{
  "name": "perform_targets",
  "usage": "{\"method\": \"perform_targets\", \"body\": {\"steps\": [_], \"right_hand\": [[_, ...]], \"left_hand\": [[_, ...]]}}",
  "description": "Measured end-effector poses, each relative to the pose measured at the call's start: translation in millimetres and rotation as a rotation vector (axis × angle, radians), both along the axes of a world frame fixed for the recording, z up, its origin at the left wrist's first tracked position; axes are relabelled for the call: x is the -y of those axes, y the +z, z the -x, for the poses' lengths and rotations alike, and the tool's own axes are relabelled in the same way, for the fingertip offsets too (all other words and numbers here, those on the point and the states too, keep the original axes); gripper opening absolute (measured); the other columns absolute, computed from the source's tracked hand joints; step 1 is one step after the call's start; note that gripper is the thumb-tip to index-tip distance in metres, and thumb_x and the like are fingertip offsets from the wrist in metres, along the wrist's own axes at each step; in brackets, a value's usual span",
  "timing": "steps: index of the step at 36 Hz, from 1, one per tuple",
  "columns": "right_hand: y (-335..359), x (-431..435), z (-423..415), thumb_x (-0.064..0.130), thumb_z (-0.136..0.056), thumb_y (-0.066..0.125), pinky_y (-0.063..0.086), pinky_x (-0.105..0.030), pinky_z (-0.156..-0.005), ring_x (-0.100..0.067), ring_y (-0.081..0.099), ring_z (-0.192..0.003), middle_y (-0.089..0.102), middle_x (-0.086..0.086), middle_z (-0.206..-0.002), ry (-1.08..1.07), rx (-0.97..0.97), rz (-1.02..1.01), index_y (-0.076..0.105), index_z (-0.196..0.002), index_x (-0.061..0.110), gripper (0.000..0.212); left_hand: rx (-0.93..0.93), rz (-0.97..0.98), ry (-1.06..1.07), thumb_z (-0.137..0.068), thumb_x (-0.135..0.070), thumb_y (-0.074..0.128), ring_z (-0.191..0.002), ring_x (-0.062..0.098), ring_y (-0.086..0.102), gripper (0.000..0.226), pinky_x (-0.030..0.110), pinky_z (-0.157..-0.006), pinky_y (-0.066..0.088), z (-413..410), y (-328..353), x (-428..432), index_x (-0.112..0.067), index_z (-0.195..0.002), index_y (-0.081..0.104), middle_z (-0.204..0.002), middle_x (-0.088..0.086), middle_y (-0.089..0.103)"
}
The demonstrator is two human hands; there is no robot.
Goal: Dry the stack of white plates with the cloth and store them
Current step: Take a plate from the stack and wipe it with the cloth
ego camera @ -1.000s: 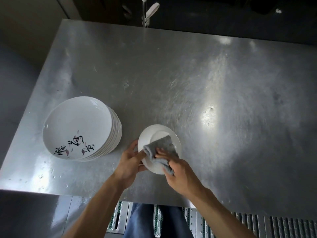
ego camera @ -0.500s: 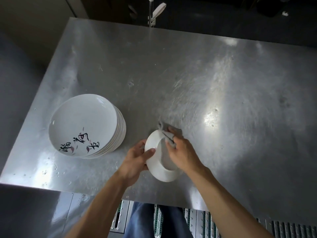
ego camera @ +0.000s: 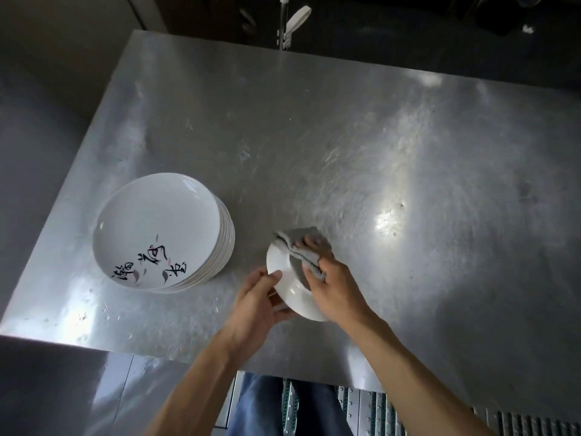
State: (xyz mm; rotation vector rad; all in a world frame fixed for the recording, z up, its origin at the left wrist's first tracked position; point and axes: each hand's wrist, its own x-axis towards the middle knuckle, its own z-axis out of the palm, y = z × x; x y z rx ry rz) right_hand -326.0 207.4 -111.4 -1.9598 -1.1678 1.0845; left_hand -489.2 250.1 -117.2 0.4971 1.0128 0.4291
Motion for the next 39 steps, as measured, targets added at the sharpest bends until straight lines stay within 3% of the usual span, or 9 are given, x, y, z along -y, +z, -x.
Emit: {"method": "perform_targets", "body": {"steps": [4,7,11,16,20,25,30,32,39], "right_hand": [[0,8,9,0.018,-0.104,0.053,0.009,-0.028,-0.126,-0.004,0.013,-0.153,0.033,0.010,-0.161,0.395,0.078,-0.118,0.051,-0.146,0.028,0.043],[-1,1,-5,0.019,-0.104,0.053,0.019,-0.032,-0.125,-0.002,0.010,-0.151,0.030,0.012,-0.161,0.306,0.127,-0.091,0.053,-0.145,0.029,0.042],[-3,-3,-7,0.016,-0.101,0.057,0.019,-0.033,-0.125,-0.006,0.011,-0.152,0.030,0.007,-0.162,0.439,0.167,-0.116,0.052,-0.145,0.029,0.046],[0,-8,-21,0.022,-0.103,0.051,0.038,-0.030,-0.115,-0.013,0.041,-0.143,0.039,0.010,-0.158,0.237,0.209,0.008,0.054,-0.141,0.038,0.041],[-4,-2,-3,0.019,-0.100,0.055,0.019,-0.019,-0.121,-0.001,0.018,-0.151,0.034,0.012,-0.161,0.486,0.125,-0.142,0.055,-0.142,0.032,0.044],[-17,-5,-13,0.033,-0.103,0.051,0.041,-0.014,-0.095,-0.010,0.060,-0.122,0.060,0.012,-0.137,0.021,0.097,0.075,0.052,-0.137,0.042,0.035],[-21,3,-11,0.032,-0.104,0.048,0.043,-0.017,-0.099,-0.003,0.053,-0.123,0.056,0.019,-0.133,-0.149,-0.001,0.091,0.046,-0.139,0.051,0.040],[-14,5,-8,0.025,-0.104,0.050,0.040,-0.006,-0.093,-0.002,0.054,-0.120,0.058,0.025,-0.125,-0.144,-0.053,0.059,0.052,-0.123,0.066,0.045],[0,-4,18,0.012,-0.103,0.053,0.019,-0.030,-0.125,0.000,0.026,-0.148,0.040,0.009,-0.157,0.274,0.047,-0.079,0.050,-0.147,0.024,0.046]], "left_hand": [[-0.044,-0.100,-0.189,-0.101,-0.003,0.054,-0.100,0.036,0.070,0.021,0.047,-0.083,0.061,2,4,-6,0.003,-0.119,0.063,-0.113,0.024,0.072],[-0.089,-0.081,-0.209,-0.101,-0.007,0.058,-0.107,0.038,0.069,0.027,0.056,-0.095,0.057,5,6,-7,-0.001,-0.127,0.061,-0.122,0.024,0.070],[-0.101,-0.055,-0.247,-0.101,-0.009,0.060,-0.105,0.034,0.071,0.028,0.046,-0.085,0.062,6,9,-10,-0.005,-0.128,0.061,-0.122,0.020,0.071],[-0.088,-0.047,-0.230,-0.100,-0.010,0.060,-0.099,0.031,0.071,0.030,0.046,-0.084,0.062,8,14,-12,-0.012,-0.130,0.065,-0.121,0.018,0.071],[-0.093,-0.057,-0.281,-0.099,-0.012,0.063,-0.109,0.039,0.069,0.029,0.057,-0.095,0.056,10,13,-15,-0.005,-0.127,0.064,-0.123,0.021,0.070],[-0.054,-0.055,-0.293,-0.087,-0.023,0.069,-0.096,0.027,0.071,0.042,0.041,-0.078,0.060,10,14,-15,-0.021,-0.129,0.068,-0.113,0.013,0.074],[0.038,0.049,-0.060,-0.081,-0.011,0.071,-0.110,0.039,0.070,0.052,0.067,-0.094,0.053,13,0,-1,-0.013,-0.132,0.059,-0.126,0.019,0.069],[0.068,0.116,-0.064,-0.077,-0.021,0.074,-0.115,0.040,0.068,0.063,0.059,-0.088,0.058,14,0,-3,-0.011,-0.136,0.055,-0.130,0.022,0.066],[0.059,0.084,-0.114,-0.090,-0.024,0.066,-0.106,0.033,0.070,0.042,0.047,-0.085,0.061,18,7,-24,-0.005,-0.127,0.065,-0.125,0.023,0.069]]}}
